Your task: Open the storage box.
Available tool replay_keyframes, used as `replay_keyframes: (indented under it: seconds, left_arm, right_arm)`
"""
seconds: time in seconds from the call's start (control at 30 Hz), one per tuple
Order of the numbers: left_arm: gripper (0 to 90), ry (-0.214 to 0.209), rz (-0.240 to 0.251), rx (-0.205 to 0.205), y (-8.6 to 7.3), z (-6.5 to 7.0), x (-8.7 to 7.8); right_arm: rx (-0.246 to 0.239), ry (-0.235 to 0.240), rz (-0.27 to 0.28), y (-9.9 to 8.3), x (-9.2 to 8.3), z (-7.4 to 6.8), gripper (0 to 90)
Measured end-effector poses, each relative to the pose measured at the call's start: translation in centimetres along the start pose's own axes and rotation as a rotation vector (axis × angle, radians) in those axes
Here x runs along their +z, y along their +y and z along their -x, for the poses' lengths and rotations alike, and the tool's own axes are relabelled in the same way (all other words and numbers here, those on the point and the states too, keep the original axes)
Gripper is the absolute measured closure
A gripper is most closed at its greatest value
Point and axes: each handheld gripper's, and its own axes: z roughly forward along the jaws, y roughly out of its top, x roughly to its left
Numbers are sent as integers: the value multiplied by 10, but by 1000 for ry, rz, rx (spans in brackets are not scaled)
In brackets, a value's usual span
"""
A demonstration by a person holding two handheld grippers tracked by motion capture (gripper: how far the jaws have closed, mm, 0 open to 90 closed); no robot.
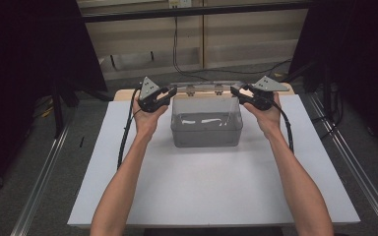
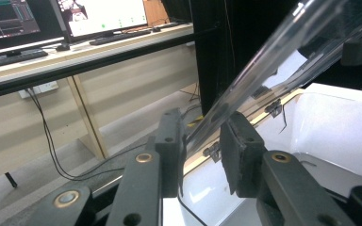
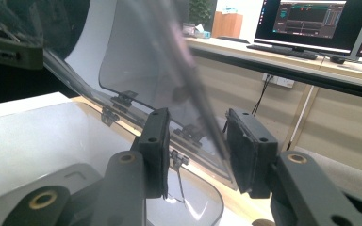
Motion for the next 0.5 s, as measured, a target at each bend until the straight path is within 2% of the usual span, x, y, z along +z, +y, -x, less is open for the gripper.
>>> replay_keyframes:
  seconds: [0.1, 0.17, 0.3, 0.5]
  left_arm:
    - [709, -5, -2, 3, 1, -2, 0]
    - [713, -4, -5, 1, 1, -3, 1]
    - [719, -7, -2, -14, 1, -4, 1]
    - [722, 1, -6, -24, 0, -4, 2]
  right_arm:
    - [-11, 6, -7, -1, 2, 2, 596]
    - [2, 13, -2, 1, 5, 4, 603]
    - [-6, 17, -1, 4, 8, 5, 614]
    - [23, 6, -9, -6, 11, 11, 644]
